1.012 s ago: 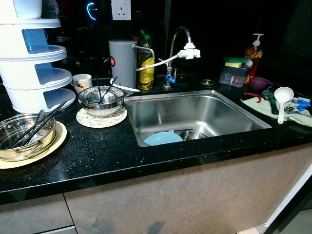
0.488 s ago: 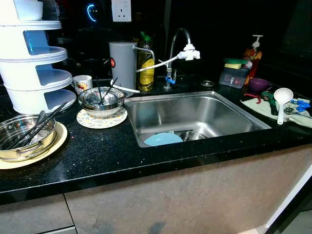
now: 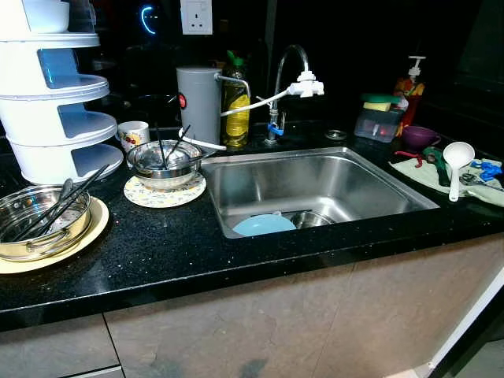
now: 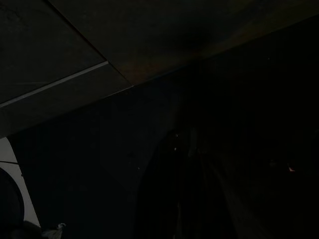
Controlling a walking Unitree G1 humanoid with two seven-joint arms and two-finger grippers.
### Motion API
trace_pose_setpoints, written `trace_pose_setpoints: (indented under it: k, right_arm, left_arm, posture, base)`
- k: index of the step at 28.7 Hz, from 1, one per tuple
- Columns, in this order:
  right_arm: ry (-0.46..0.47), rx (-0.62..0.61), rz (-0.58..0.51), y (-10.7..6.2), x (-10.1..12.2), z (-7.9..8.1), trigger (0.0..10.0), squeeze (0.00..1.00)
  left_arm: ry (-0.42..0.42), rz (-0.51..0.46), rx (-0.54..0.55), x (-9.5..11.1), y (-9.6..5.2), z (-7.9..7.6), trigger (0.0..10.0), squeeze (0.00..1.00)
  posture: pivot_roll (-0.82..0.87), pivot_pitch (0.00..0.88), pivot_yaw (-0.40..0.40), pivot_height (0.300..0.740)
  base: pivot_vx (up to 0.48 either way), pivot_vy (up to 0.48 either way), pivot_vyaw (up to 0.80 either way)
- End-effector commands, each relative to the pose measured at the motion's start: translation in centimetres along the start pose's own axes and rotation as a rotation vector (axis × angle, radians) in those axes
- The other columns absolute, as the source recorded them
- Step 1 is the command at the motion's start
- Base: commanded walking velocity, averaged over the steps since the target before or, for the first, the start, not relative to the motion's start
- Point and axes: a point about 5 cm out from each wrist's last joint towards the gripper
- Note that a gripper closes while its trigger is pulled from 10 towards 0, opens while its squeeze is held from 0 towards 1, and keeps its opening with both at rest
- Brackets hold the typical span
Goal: Kitchen organization
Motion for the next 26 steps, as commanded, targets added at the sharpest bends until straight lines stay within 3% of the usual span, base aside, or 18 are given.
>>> trace_pose_setpoints:
  k: [1,26]
  right_arm:
    - [-0.009,0.004,0.016,-0.10,-0.60,0.20,10.0,0.00]
    - [-0.017,0.000,0.020,-0.16,-0.67,0.06,10.0,0.00]
  left_arm:
    - [0.004,0.016,-0.003,-0.44,-0.08,-0.21,10.0,0.00]
    - [0.006,0.015,0.003,-0.23,-0.04,0.11,10.0,0.00]
  posture:
    - [0.05,0.047,-0.040,0.740]
    - [0.04,0.042,-0.042,0.740]
  base:
    - [0.000,0.000,0.00]
    - [0.000,0.000,0.00]
Point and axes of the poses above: a point about 5 cm out from each wrist's last joint towards the gripper, its own y axis pointing out of the wrist towards the gripper, its own x axis along the axis of the wrist's last joint, z = x × y, and after that the axes turned 11 degrees about -y, right-handed
